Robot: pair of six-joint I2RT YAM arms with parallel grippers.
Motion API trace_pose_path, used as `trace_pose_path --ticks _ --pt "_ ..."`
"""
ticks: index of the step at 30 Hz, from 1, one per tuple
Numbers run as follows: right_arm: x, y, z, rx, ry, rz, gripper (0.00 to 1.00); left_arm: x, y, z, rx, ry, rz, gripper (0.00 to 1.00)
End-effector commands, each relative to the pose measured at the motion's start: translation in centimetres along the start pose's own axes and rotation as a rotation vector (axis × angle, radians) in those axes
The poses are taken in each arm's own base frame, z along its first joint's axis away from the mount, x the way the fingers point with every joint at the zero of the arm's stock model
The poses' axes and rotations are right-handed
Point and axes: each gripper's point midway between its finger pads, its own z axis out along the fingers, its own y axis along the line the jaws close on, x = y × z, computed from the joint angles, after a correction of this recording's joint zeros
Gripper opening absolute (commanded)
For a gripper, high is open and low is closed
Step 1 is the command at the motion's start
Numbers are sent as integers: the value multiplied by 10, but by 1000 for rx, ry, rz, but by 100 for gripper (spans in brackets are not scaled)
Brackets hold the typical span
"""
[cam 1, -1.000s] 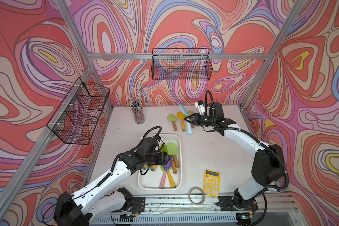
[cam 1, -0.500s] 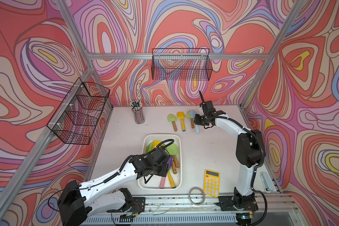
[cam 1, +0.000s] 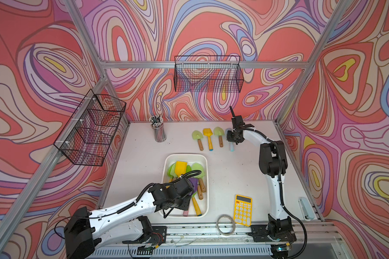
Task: Take the shovel out of the storage box
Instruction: Place the shovel at the center of the board.
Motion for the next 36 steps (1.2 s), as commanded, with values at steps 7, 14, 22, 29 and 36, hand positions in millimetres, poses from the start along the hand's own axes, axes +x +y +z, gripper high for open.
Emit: trace_pose_path --ticks 7,14,22,29,36 --pt "-7 -10 18 63 3 -20 12 11 8 1 -37 20 -25 58" --pt "-6 -12 34 75 22 -35 16 15 5 3 -36 34 -14 58" --pt "-9 -11 35 74 25 -42 32 24 7 9 -77 58 2 60" --pt "-26 -4 -2 27 -36 -32 46 30 6 12 -99 87 28 62" --pt "-41 -2 -70 3 -155 13 48 35 8 22 -145 120 52 59"
